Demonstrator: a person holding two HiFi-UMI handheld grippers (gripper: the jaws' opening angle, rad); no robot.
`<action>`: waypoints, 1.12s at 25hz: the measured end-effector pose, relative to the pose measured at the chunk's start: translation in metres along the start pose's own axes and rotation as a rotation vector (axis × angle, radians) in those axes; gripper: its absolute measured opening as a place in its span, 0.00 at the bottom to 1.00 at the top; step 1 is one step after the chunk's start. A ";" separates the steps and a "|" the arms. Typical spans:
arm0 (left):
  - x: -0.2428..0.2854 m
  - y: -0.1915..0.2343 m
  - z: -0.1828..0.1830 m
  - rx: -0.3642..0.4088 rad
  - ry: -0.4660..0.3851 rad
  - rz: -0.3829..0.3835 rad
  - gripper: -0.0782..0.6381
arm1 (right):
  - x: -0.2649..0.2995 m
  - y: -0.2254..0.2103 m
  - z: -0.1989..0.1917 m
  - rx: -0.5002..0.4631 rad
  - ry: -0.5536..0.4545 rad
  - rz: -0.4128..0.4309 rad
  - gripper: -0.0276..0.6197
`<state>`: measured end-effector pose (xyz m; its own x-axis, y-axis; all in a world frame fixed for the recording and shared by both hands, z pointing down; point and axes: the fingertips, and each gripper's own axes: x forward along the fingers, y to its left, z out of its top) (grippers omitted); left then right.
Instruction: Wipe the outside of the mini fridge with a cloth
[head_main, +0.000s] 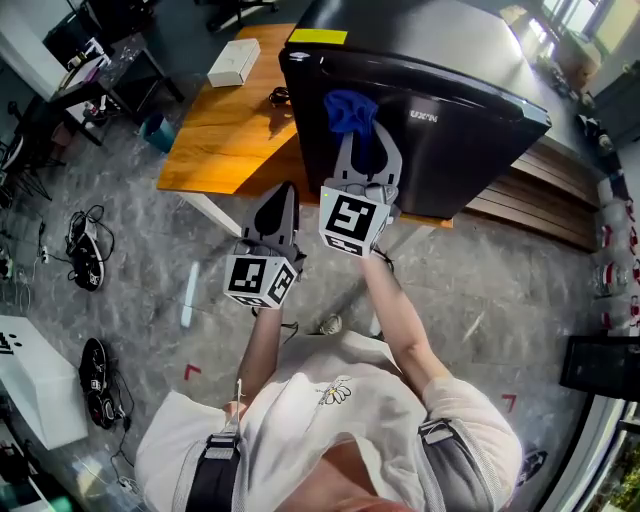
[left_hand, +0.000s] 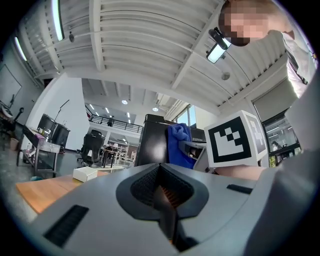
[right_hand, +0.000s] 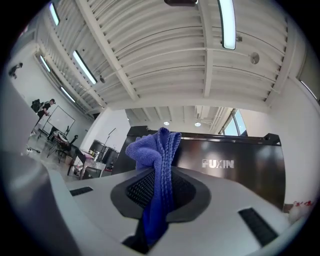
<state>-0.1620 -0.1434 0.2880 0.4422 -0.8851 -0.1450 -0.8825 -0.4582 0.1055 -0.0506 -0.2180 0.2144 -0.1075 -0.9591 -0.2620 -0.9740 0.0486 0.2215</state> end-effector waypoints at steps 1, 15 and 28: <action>0.003 -0.008 -0.002 -0.002 0.002 -0.005 0.12 | -0.003 -0.009 0.001 -0.006 -0.003 -0.004 0.14; 0.039 -0.097 -0.014 0.010 0.012 -0.049 0.12 | -0.041 -0.127 -0.007 -0.031 -0.044 -0.097 0.14; 0.080 -0.181 -0.035 -0.003 -0.007 -0.105 0.12 | -0.068 -0.226 -0.027 -0.089 -0.094 -0.161 0.14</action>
<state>0.0389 -0.1340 0.2917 0.5309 -0.8318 -0.1620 -0.8310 -0.5484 0.0928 0.1826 -0.1710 0.2078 0.0264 -0.9220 -0.3864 -0.9591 -0.1323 0.2501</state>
